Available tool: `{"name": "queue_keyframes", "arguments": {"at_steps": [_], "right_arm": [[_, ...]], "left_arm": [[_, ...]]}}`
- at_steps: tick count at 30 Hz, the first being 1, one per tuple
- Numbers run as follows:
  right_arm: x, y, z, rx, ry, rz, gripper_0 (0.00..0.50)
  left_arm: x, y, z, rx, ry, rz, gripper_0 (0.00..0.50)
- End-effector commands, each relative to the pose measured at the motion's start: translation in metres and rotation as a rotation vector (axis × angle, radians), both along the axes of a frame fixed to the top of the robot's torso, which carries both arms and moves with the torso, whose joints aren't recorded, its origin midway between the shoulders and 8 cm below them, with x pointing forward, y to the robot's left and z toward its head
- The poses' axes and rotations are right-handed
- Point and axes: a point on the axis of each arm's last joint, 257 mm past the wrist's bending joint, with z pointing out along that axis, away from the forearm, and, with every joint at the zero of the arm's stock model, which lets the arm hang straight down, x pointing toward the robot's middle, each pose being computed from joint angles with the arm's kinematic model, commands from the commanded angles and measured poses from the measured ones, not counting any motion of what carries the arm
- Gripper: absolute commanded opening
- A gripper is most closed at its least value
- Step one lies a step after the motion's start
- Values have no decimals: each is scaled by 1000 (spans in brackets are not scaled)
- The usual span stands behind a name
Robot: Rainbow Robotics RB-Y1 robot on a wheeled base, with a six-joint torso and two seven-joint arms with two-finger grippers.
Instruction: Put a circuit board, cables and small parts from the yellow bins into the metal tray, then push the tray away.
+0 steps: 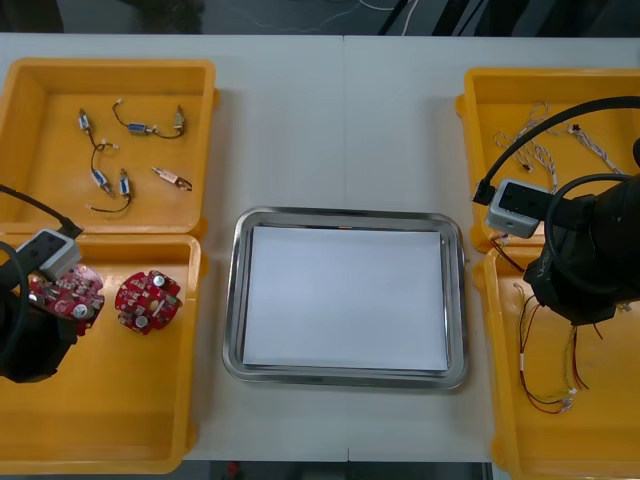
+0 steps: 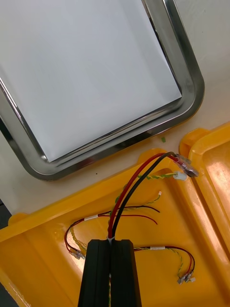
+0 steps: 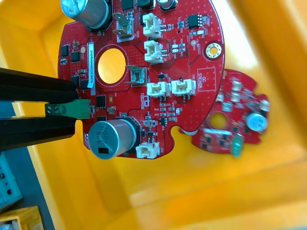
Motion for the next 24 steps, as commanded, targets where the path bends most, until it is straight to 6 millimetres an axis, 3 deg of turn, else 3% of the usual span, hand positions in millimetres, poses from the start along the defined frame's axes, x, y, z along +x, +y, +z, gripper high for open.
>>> {"name": "queue_keyframes", "arguments": {"at_steps": [1,24], "right_arm": [[1,-5,10,-25,-30,-25,0],[0,-4,11,-25,-31,-24,0]], "left_arm": [[8,-35,10,-36,-27,-48,0],[28,-180,13,-119,-36,-163,0]]}}
